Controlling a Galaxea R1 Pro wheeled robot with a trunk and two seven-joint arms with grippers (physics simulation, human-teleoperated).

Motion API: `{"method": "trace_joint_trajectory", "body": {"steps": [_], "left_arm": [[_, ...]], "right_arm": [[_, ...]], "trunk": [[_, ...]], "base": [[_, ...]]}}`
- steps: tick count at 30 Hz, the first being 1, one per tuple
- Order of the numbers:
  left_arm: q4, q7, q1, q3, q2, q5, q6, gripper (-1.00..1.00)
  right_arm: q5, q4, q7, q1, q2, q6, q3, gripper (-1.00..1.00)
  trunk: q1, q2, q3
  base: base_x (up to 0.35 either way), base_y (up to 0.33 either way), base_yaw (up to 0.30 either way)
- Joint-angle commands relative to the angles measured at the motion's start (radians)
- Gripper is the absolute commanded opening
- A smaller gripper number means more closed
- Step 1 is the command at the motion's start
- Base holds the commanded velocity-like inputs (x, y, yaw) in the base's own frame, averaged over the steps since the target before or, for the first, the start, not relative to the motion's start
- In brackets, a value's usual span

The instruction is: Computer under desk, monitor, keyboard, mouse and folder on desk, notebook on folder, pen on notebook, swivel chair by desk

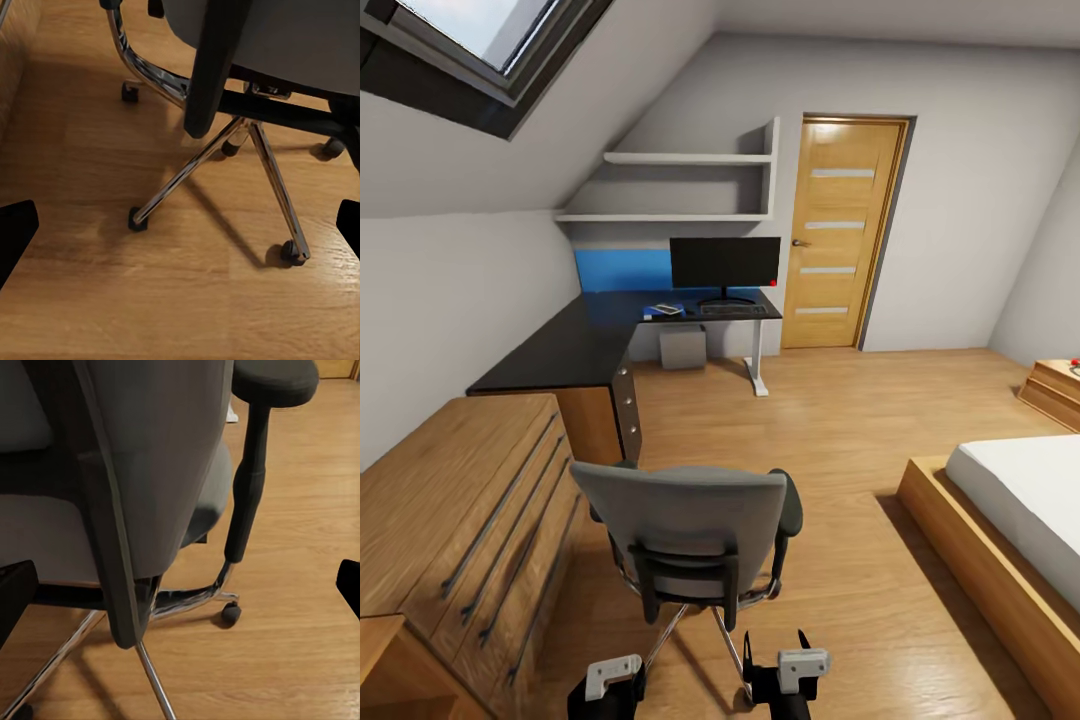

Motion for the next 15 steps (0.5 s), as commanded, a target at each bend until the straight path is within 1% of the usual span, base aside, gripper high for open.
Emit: {"method": "trace_joint_trajectory", "body": {"steps": [1,15], "left_arm": [[0.001,0.001,-0.001,0.004,-0.001,-0.003,-0.003,1.00],[0.001,0.000,-0.001,0.004,0.001,-0.003,-0.005,1.00]], "right_arm": [[-0.010,0.001,-0.003,-0.001,0.000,-0.005,0.009,1.00],[-0.010,0.004,-0.002,-0.001,0.000,-0.004,0.010,1.00]], "trunk": [[0.004,-0.008,-0.004],[0.058,-0.106,-0.048]], "base": [[0.000,0.000,0.000],[0.000,0.000,0.000]]}}
